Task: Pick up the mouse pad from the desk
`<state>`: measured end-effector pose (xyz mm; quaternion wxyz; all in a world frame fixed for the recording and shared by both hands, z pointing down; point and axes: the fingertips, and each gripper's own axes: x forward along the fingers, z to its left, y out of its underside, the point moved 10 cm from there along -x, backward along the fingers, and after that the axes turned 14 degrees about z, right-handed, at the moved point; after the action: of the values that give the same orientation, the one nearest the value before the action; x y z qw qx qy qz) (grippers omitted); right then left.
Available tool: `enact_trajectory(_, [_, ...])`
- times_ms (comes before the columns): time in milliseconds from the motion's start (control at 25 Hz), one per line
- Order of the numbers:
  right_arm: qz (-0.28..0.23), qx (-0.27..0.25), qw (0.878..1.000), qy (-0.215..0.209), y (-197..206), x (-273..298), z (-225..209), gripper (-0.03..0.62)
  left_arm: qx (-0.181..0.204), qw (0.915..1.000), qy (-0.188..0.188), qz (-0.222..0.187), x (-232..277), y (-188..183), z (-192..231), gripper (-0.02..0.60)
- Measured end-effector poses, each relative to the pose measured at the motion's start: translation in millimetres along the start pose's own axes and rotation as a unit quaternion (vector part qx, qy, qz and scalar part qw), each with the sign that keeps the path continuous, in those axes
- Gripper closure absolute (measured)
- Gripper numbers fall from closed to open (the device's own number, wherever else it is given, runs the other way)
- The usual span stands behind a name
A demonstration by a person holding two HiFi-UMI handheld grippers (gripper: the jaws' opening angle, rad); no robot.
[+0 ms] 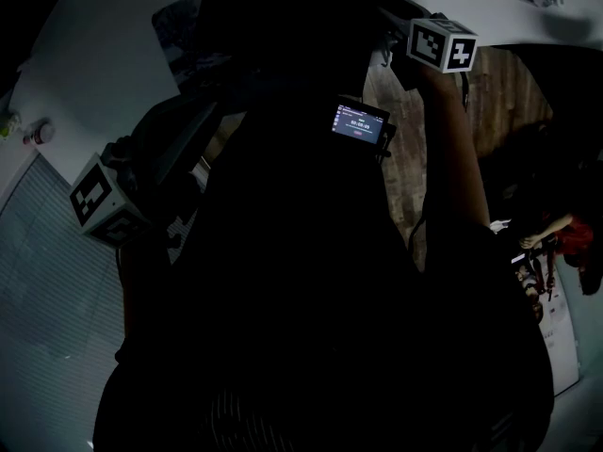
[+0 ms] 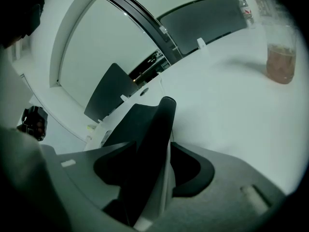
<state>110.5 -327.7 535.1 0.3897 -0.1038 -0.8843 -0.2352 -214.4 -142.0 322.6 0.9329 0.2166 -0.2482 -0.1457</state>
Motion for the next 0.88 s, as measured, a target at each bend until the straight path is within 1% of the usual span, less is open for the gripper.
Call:
enact_trajectory(160, [0.002,-0.002,1.0,-0.009,-1,10,2,0.381,-0.004,1.0,-0.008,-0.001,-1,4,-3,0.572])
enact_trajectory(280, [0.002,0.008,1.0,-0.009,6,12,-2,0.382,-0.015,0.9998,-0.011,-0.004,-2,11,-7,0.572])
enact_trajectory(320, [0.003,0.005,1.0,-0.007,6,12,-2,0.387,-0.017,0.9998,-0.01,-0.002,-1,12,-8,0.572])
enact_trajectory(400, [0.017,-0.024,1.0,0.006,0,14,3,0.401,-0.013,0.9999,-0.008,0.005,3,13,-9,0.572])
enact_trajectory(480, [0.043,-0.063,0.997,0.023,-4,16,8,0.452,-0.009,0.9999,-0.001,0.007,9,16,-11,0.572])
enact_trajectory(560, [0.059,-0.081,0.995,0.028,-5,18,14,0.502,-0.011,0.9999,0.006,0.009,13,21,-15,0.572])
enact_trajectory(600, [0.058,-0.082,0.995,0.02,-5,18,16,0.519,-0.011,0.9998,0.008,0.012,15,22,-16,0.572])
enact_trajectory(680, [0.043,-0.073,0.996,-0.009,-6,20,22,0.574,-0.009,0.9998,0.009,0.014,16,22,-15,0.572])
enact_trajectory(760, [0.029,-0.064,0.997,-0.03,-2,21,30,0.576,-0.011,0.9998,0.007,0.011,12,24,-15,0.572])
enact_trajectory(880, [0.02,-0.059,0.998,-0.031,-2,20,37,0.576,-0.016,0.9999,0.003,0.003,5,26,-11,0.572])
